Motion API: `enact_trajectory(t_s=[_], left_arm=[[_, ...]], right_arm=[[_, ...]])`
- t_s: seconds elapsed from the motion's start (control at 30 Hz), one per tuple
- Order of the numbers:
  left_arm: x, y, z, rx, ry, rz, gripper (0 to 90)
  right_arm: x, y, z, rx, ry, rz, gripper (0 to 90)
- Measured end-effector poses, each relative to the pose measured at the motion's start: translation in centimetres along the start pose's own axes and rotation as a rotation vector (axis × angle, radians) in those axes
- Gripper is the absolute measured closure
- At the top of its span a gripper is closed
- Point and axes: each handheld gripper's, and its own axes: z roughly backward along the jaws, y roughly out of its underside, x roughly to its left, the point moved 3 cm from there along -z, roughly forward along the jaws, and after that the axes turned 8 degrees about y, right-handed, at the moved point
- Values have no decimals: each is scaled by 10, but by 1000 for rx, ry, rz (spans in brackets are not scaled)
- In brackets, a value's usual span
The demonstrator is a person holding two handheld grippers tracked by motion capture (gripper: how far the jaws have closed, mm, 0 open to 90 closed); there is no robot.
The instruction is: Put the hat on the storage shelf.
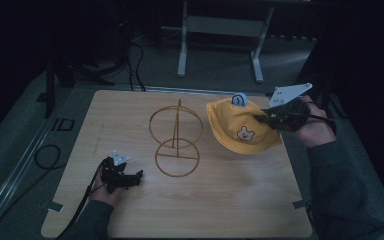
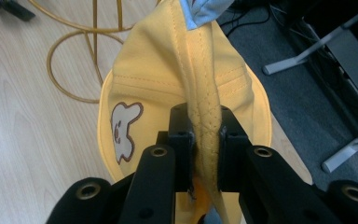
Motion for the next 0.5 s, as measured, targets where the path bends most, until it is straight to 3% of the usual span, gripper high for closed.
enact_trajectory(t_s=[0.5], left_arm=[[0,0,0,3,1,-2,88]], right_arm=[[-2,-14,5,-97,5,-39,796]])
